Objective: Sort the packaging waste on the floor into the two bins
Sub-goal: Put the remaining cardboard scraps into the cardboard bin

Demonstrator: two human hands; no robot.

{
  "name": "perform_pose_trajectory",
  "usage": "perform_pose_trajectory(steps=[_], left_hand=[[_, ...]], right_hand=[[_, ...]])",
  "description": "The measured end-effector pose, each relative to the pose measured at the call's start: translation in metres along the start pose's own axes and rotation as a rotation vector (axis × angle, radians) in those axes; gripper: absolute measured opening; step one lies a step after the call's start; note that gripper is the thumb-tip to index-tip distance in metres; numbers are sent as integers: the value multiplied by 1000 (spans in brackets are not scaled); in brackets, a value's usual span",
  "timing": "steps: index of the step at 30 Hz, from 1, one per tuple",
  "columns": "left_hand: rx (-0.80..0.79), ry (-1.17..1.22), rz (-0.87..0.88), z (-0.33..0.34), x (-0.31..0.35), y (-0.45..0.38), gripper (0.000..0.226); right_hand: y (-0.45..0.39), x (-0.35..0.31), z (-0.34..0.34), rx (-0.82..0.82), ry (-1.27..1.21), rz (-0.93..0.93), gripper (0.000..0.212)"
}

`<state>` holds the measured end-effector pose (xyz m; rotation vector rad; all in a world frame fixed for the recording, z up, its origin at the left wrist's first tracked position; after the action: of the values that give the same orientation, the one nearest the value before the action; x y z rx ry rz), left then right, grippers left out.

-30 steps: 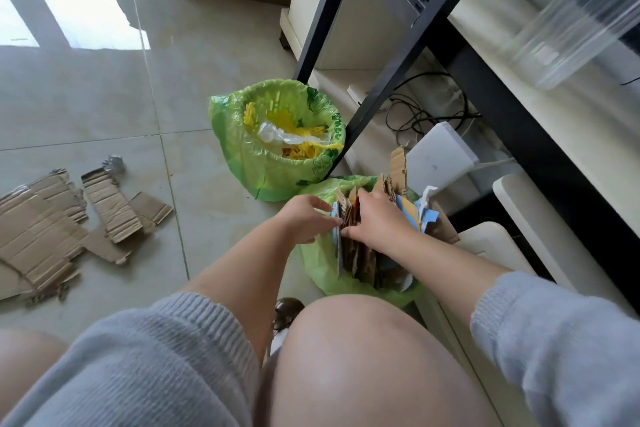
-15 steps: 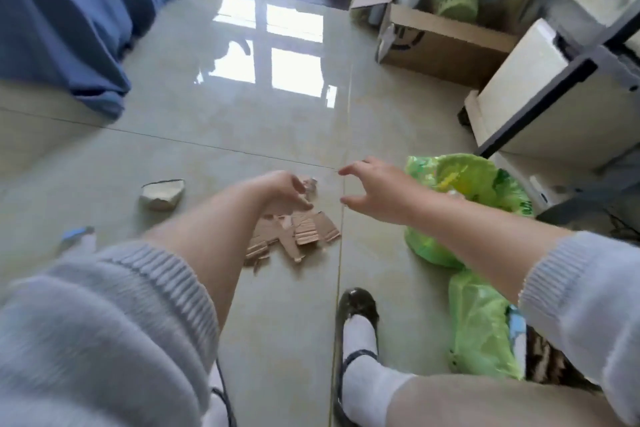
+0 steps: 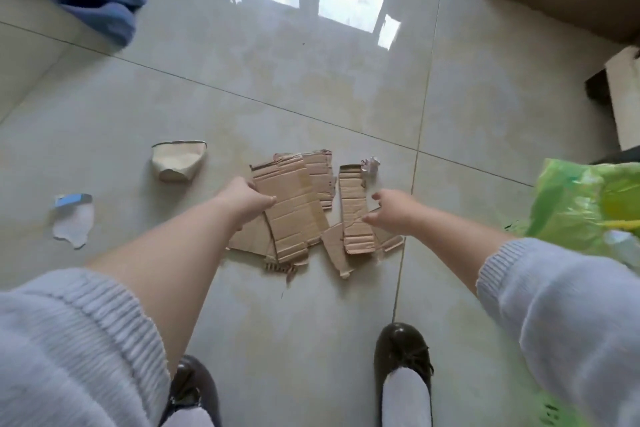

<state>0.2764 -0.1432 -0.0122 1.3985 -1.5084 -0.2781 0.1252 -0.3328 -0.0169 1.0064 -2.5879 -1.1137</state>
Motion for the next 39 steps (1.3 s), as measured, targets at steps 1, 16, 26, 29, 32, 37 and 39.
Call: perform_pose_trajectory(steps=[1, 16, 26, 29, 32, 37, 39], left_hand=[[24, 29, -47, 4, -12, -10, 61], [211, 107, -92, 68, -19, -72, 53], [-286, -195, 169, -23, 10, -57, 21], [-329, -739, 284, -22, -2, -57, 18], [-294, -1125, 544, -1, -19, -64, 42], [-211, -1338, 635, 20, -30, -65, 44], [-196, -1402, 646, 26, -33, -64, 42]], right_hand=[[-14, 1, 7, -1, -47, 18, 62], [-70, -7, 53, 213, -393, 26, 52], [-52, 29, 9, -158, 173, -459, 32], [-40, 26, 27, -153, 505, -632, 30], [-36, 23, 34, -63, 649, -679, 27], [-40, 20, 41, 29, 737, -690, 32], [-40, 21, 45, 40, 751, -681, 35]])
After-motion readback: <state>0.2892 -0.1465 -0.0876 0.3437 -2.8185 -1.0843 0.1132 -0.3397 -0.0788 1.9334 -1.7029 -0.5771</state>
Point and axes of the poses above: each hand's wrist, its own y-axis away from the middle knuckle, its own z-axis out of the palm, x = y × z, the point moved 2 cm from there along -y, towards the middle knuckle
